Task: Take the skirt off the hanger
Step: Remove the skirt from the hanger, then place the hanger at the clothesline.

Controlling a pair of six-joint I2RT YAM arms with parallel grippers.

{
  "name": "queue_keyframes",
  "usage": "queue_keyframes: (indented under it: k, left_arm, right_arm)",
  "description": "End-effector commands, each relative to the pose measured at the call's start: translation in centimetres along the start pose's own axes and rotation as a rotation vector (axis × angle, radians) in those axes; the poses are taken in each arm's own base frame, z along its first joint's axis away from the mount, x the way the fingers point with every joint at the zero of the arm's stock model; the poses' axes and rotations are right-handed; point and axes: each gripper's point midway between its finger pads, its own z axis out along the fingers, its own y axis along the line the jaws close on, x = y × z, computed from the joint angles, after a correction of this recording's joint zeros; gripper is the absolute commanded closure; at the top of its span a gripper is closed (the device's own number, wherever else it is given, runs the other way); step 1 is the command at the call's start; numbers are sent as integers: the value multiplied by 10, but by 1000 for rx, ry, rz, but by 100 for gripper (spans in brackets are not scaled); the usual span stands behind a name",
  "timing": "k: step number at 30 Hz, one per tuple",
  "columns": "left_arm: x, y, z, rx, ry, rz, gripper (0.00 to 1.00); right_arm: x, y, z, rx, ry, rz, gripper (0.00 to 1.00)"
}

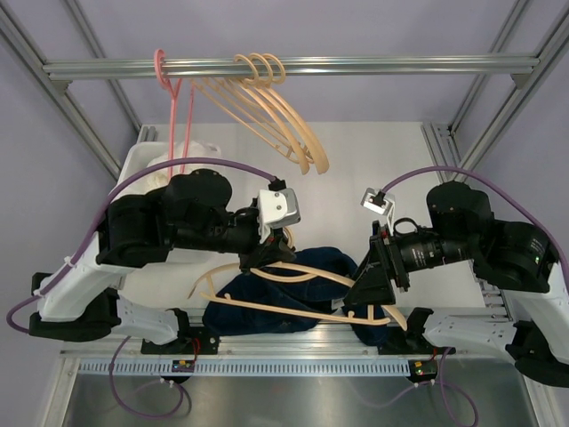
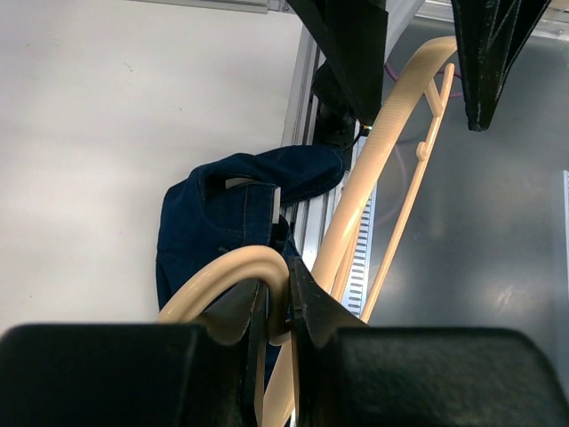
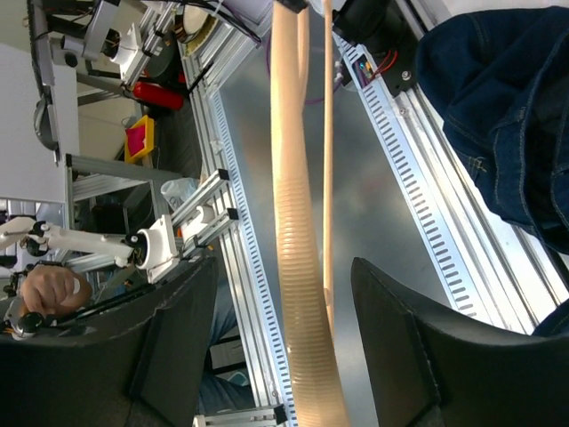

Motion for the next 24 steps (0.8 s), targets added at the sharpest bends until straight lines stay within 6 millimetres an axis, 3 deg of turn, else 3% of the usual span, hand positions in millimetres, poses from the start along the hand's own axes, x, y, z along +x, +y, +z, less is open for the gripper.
queue_keyframes:
  k: [1,8,11,13,14,15,16,17,18,19,22,24]
  left_arm:
    - [-21,-2,-6,10,-69,26,100]
    - [-50,10,-14,-74,-143,-28,100]
    - [-55,8,-17,-64,-159,-43,100]
    - [-57,7,-22,-62,-180,-44,96]
    - [-58,11,-25,-93,-192,-50,82]
    - [-58,14,-25,-106,-203,-58,45]
    - [-61,14,-39,-119,-247,-60,9]
    - [-63,21,-46,-167,-277,-71,1]
    - [-69,27,-48,-200,-330,-88,1]
    - [-78,31,-76,-246,-423,-98,1]
    - [-105,49,-125,-379,-633,-131,1]
    - [-118,47,-159,-395,-741,-125,1]
  right_arm:
    - [-3,9,7,-45,-6,-14,32]
    - [7,-9,29,71,48,-24,51]
    - [-1,-23,22,165,-8,-48,100]
    - [-4,-23,12,179,-58,-62,100]
    - [-8,-24,6,198,-97,-58,100]
    - [-14,-31,1,241,-139,-60,100]
    - [-14,-31,-8,247,-171,-69,100]
    - [-18,-36,-13,283,-204,-61,100]
    - [-17,-38,-15,295,-209,-60,100]
    - [-13,-43,-19,324,-201,-52,100]
    - [-13,-53,-32,390,-238,-34,100]
    - [-24,-55,-53,442,-325,-33,100]
